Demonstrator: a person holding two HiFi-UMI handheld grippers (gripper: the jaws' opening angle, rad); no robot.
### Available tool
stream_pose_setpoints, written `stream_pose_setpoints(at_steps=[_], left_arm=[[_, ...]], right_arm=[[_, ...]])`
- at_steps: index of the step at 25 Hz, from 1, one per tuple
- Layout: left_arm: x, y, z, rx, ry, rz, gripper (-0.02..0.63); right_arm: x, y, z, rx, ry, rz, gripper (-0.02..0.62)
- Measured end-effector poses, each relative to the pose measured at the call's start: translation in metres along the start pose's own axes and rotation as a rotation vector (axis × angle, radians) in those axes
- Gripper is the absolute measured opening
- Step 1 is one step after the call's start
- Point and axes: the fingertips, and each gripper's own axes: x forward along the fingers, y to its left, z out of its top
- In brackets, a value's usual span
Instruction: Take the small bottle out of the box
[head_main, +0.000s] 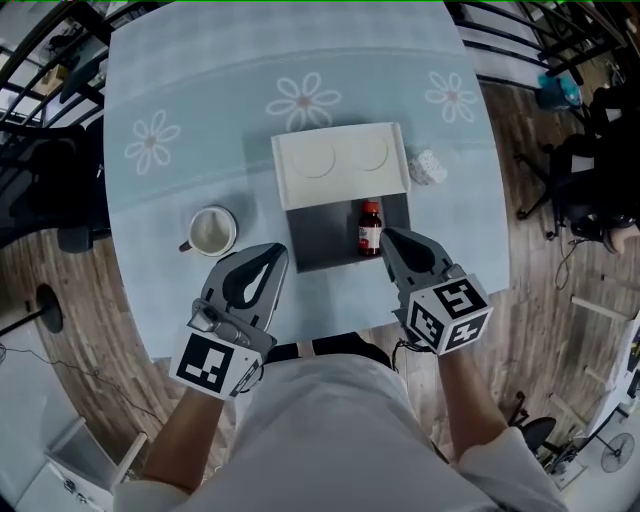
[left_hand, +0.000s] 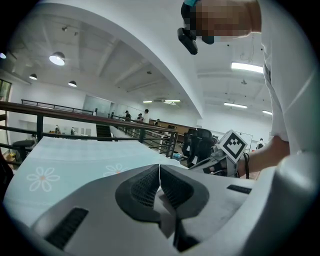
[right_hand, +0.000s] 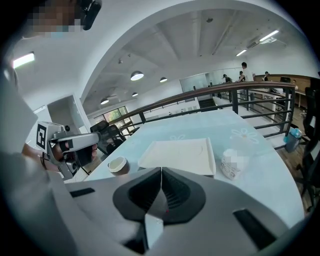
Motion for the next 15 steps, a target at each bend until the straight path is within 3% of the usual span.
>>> stream_pose_setpoints(at_steps=[15], left_arm=[[0.012, 0.017, -0.015, -0.045, 0.004, 0.013, 0.021]], right_arm=[[0.038, -0.027, -0.026, -0.018, 0.14, -0.046, 0.023]])
